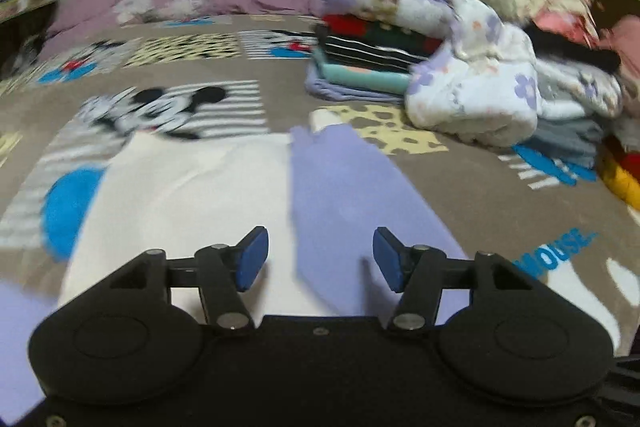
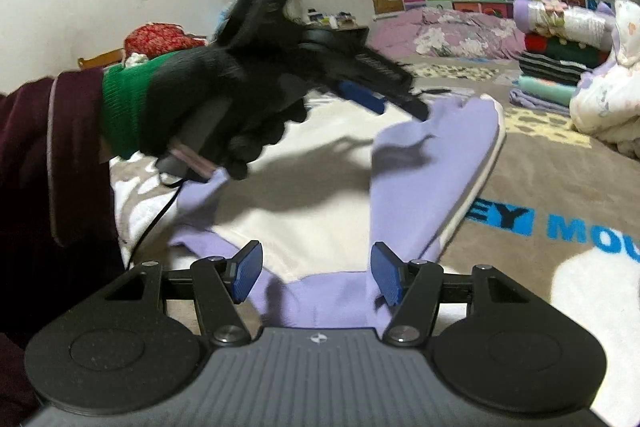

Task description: Fold clothes

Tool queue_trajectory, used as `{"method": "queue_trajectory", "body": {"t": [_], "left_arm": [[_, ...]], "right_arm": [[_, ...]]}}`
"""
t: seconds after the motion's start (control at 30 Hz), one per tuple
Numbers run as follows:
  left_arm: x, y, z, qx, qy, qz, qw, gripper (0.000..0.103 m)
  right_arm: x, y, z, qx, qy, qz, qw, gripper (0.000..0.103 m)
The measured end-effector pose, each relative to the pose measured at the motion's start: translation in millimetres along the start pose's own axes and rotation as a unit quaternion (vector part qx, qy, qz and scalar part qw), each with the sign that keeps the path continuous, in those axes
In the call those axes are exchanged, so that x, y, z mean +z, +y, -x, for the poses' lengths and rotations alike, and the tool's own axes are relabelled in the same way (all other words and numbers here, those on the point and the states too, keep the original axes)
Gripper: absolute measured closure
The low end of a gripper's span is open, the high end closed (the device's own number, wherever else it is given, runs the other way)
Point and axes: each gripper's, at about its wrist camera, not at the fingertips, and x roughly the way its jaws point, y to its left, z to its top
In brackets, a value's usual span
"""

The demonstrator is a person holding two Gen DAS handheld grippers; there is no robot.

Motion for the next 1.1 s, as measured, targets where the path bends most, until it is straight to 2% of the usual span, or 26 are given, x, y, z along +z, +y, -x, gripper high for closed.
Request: {"method": "queue_trajectory", "body": {"t": [0.1,0.23,0.4,0.63,0.77,0.9,1.03,1.1], "left_arm": [[-14,25,30,-0.005,-0.016,0.066,0.9977,0.032],[-26,59,57,-0.001,-0.03,0.132,0.9908,0.029],[-41,102,88,0.005,-0.055,0.222,0.9735,0.021],[-61,144,125,0.045,-0.072,0.276,0.9574,0.021],[-83,178,143,0.08,-0.073,0.338,0.935,0.022],[-110,211,156,0.088,-0.07,0.4,0.9098,0.023],[-121,226,161,0.075,-0.08,0.429,0.8968,0.028],[-121,229,160,0.074,-0.086,0.432,0.8947,0.03]], "right_arm": [[-1,12,6,0.001,-0.003,0.02,1.0,0.042],[-2,31,9,-0.004,-0.003,0.052,0.999,0.043],[0,66,8,0.001,-0.005,0.117,0.993,0.043],[-5,120,-4,0.028,0.025,0.223,0.974,0.045],[-1,139,-8,0.034,0.025,0.247,0.968,0.046],[1,146,-12,0.042,0.031,0.254,0.966,0.046],[-4,152,-16,0.048,0.04,0.262,0.963,0.046],[-3,147,-18,0.043,0.038,0.252,0.966,0.046]]}}
